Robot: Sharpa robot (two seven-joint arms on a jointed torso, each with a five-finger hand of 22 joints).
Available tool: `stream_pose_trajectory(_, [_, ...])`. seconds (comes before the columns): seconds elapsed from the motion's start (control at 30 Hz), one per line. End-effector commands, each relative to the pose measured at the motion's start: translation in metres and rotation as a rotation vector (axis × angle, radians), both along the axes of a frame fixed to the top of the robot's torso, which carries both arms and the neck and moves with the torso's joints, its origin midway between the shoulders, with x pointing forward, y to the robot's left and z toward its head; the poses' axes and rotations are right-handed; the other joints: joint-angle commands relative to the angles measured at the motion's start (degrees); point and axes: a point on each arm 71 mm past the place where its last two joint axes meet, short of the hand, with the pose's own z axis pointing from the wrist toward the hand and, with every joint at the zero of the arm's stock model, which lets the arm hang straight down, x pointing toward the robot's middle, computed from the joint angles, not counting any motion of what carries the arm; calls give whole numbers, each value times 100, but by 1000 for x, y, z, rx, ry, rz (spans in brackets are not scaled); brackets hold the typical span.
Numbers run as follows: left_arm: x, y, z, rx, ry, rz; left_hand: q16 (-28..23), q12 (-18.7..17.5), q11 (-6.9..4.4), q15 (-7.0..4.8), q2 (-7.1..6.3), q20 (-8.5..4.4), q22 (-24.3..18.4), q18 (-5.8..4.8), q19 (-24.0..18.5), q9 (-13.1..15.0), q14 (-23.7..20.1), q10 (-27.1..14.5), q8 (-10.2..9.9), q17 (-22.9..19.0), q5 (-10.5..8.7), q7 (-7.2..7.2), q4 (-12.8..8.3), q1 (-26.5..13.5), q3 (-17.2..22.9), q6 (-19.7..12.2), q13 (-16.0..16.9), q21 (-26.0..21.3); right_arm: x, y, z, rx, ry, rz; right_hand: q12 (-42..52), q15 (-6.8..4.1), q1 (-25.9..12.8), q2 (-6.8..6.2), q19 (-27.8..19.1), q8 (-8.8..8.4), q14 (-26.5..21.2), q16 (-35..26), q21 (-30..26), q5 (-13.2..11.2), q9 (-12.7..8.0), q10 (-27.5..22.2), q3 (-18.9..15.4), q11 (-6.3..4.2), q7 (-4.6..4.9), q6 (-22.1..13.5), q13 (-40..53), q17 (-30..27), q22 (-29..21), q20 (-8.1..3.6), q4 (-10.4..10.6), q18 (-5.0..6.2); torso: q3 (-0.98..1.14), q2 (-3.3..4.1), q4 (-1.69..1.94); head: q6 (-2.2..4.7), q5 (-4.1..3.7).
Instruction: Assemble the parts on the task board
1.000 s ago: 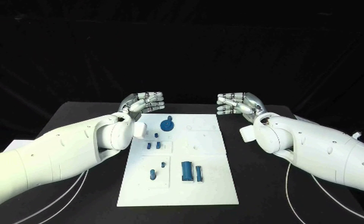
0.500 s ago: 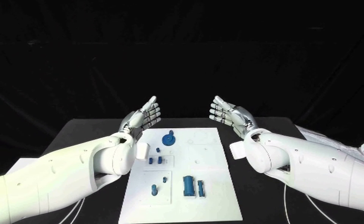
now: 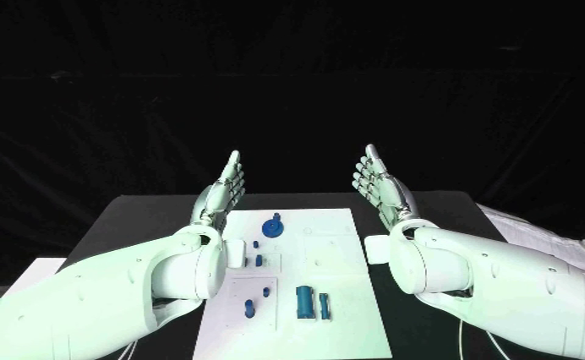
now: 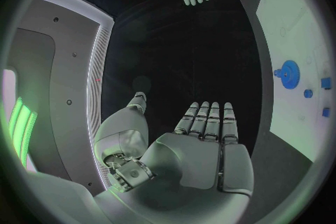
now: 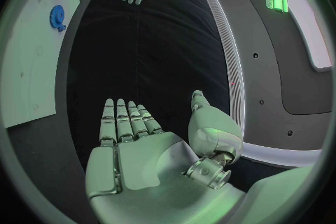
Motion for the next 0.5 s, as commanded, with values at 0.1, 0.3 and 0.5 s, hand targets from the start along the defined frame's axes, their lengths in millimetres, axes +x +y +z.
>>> stream_pose_trajectory(0.1, [0, 2, 4, 33, -52, 33, -67, -40, -28, -14, 0, -153, -629, -175, -489, -9, -547, -577, -40, -14, -40, -54, -1, -764, -394, -545, -7, -21, 0, -3, 1, -6, -16, -55, -34, 0, -734, -4, -606, -41, -653, -39, -133, -52, -15, -586, -47, -17, -52, -518, -13, -48, -9, -53, 8, -207, 1, -1, 1, 0, -1])
stream_pose_trajectory(0.3, [0, 2, 4, 33, -52, 33, -67, -40, -28, -14, 0, -153, -629, -175, -675, -9, -757, -800, -40, -14, -40, -54, -1, -1061, -394, -756, -7, -21, 0, -3, 1, -6, -16, -55, -34, 0, -1016, -4, -837, -41, -907, -39, -133, -52, -15, -812, -47, -17, -52, -718, -13, -48, -9, -53, 8, -207, 1, -1, 1, 0, -1])
stream_pose_trajectory(0.5, [0, 2, 4, 33, -52, 33, -67, -40, -28, -14, 0, -153, -629, -175, -811, -9, -926, -978, -40, -14, -40, -54, -1, -1293, -394, -915, -7, -21, 0, -3, 1, -6, -16, -55, -34, 0, -1243, -4, -1022, -41, -1108, -39, -133, -52, -15, -991, -47, -17, -52, -876, -13, -48, -9, -53, 8, -207, 1, -1, 1, 0, -1])
